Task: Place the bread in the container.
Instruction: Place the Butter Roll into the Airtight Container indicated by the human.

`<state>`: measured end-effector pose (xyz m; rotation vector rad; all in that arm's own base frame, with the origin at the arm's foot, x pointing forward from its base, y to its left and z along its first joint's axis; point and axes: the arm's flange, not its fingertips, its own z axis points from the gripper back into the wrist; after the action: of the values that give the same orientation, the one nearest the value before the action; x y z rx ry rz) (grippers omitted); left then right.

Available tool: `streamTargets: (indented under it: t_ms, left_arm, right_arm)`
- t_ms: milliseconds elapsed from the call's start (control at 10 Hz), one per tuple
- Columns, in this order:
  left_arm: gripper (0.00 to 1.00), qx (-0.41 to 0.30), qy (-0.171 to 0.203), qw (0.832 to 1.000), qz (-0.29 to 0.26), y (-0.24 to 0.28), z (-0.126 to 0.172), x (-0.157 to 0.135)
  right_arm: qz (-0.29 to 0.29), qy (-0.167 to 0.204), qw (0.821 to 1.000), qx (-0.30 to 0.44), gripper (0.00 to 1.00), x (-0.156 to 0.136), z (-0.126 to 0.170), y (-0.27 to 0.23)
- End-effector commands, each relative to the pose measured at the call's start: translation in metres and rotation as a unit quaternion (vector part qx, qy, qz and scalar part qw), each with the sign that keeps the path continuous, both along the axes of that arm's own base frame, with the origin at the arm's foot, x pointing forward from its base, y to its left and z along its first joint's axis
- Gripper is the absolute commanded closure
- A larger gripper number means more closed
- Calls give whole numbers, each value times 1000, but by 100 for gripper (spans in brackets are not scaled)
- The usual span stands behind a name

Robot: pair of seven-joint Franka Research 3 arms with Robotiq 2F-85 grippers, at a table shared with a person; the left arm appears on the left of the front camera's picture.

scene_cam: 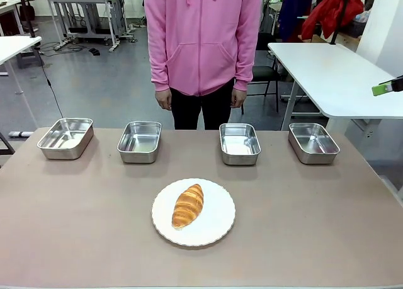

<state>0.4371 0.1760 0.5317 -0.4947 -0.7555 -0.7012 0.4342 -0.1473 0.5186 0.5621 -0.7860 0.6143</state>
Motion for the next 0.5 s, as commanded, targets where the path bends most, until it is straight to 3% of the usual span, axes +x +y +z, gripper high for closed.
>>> streamTargets:
  t_ms: [0,400]
  left_arm:
    - [0,-2,-2,1000,-3,-1,1,1]
    - [0,-2,-2,1000,-3,-1,1,1]
  right_arm:
    - [1,-6,1000,8,0,1,0,0]
    - [1,-6,1000,8,0,1,0,0]
